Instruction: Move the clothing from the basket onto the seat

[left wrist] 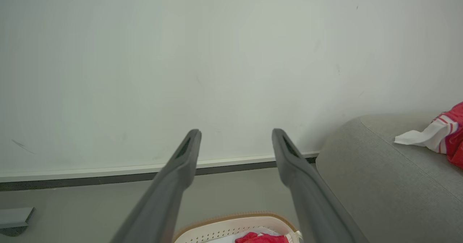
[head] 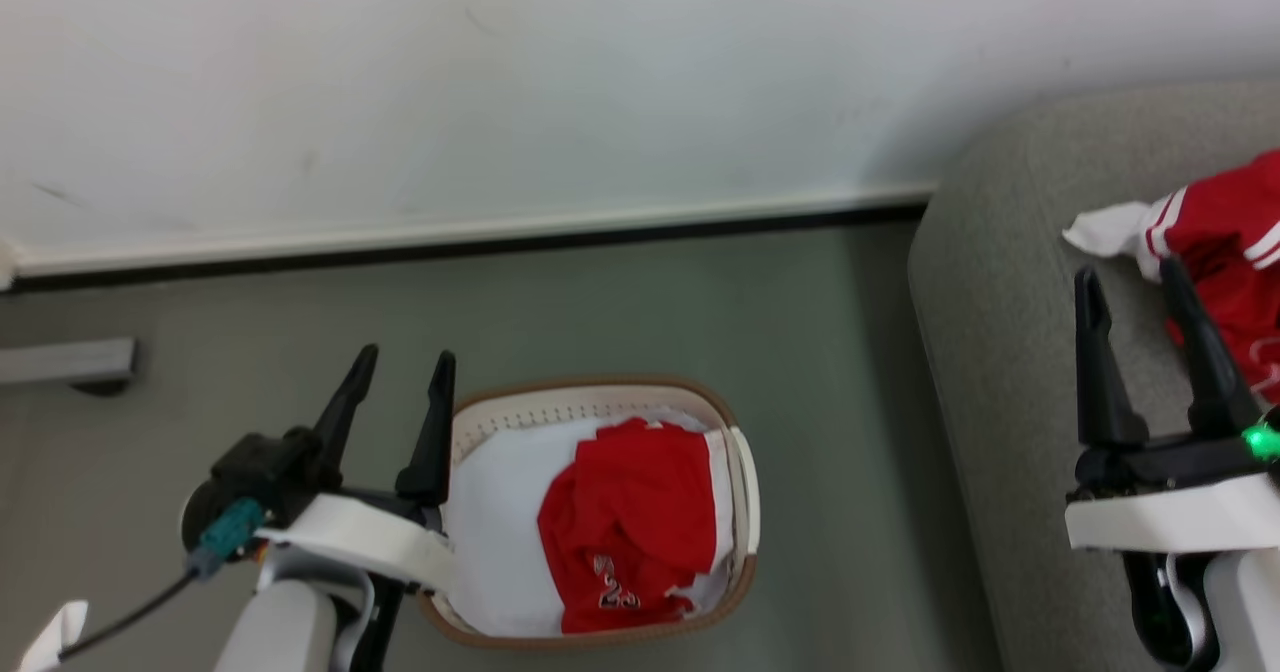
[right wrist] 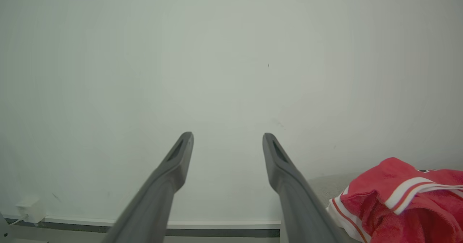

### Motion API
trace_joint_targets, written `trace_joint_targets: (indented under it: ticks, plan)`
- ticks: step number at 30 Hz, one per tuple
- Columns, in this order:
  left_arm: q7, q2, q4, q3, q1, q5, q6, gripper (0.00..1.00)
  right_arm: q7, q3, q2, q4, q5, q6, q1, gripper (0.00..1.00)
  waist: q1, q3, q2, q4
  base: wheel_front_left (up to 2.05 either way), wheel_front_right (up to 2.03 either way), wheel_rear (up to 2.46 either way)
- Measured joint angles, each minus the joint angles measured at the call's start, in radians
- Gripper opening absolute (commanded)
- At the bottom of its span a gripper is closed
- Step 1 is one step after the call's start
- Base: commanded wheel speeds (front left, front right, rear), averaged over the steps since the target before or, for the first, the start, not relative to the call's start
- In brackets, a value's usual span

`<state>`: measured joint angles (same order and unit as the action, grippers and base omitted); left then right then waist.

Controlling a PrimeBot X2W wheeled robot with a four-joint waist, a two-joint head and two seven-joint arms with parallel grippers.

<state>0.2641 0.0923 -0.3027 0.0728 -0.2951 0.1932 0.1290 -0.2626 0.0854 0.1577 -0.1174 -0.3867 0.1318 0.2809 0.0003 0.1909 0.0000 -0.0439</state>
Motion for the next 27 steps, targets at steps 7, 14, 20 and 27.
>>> trace_joint_targets:
  ticks: [7,14,20,27]
  plan:
    - [0.0,0.07,-0.154,0.079,-0.149,0.049,0.002,1.0,-0.002,-0.006,-0.031,0.055,0.029,0.0,0.112,1.0,0.0001,0.15,0.0,-0.046,0.0,0.0,0.0]
    - [-0.026,0.119,-0.386,0.205,-0.305,0.109,0.002,1.0,-0.002,-0.003,-0.06,0.102,0.044,0.0,0.192,1.0,0.0001,0.286,0.0,-0.116,0.0,0.0,0.0]
    - [-0.065,0.155,-0.571,0.299,-0.415,0.192,0.002,1.0,-0.002,0.008,-0.091,0.132,0.045,0.0,0.231,1.0,0.0,0.385,0.0,-0.185,0.0,0.0,0.0]
    - [-0.175,0.202,-0.677,0.435,-0.515,0.334,0.002,1.0,-0.002,0.012,-0.104,0.159,0.031,0.0,0.255,1.0,0.0,0.5,0.0,-0.272,0.0,0.0,0.0]
